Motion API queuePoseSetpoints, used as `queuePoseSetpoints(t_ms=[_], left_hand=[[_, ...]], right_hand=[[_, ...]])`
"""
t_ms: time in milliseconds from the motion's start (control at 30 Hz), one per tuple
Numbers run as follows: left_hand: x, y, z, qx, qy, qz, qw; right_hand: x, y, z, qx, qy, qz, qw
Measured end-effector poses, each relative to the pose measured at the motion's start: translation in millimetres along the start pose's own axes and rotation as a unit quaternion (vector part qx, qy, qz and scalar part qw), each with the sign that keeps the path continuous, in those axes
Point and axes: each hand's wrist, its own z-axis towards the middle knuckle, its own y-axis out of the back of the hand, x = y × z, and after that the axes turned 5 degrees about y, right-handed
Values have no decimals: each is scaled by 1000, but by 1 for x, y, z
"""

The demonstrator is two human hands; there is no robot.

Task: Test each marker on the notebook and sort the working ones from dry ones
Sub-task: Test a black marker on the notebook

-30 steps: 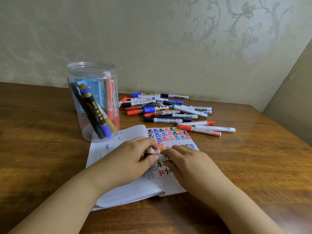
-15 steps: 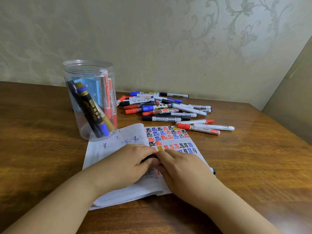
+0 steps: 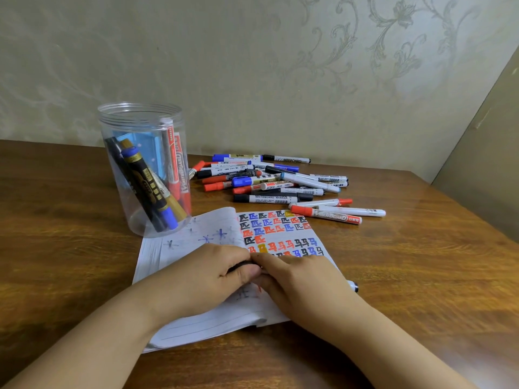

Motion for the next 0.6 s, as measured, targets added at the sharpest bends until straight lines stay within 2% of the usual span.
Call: queuePoseSetpoints(t_ms=[167,300,400,500,600], left_hand=[[-2,0,-1,-33,27,0,999],[2,3,0,-74,58,10,996],[1,2,1,-94,43,-4,995],[-2,-1,1,-115,10,-7,993],[-4,-5,2,-141,-16,-7,990]], right_hand=[[7,12,3,43,-96,51,993],[-5,30,-4,-9,-184,153,971],[-22,42,-5,-18,-236,176,955],[-29,59,-4,-8,-273,256,927],[-33,71,-9,-27,-284,379,880]])
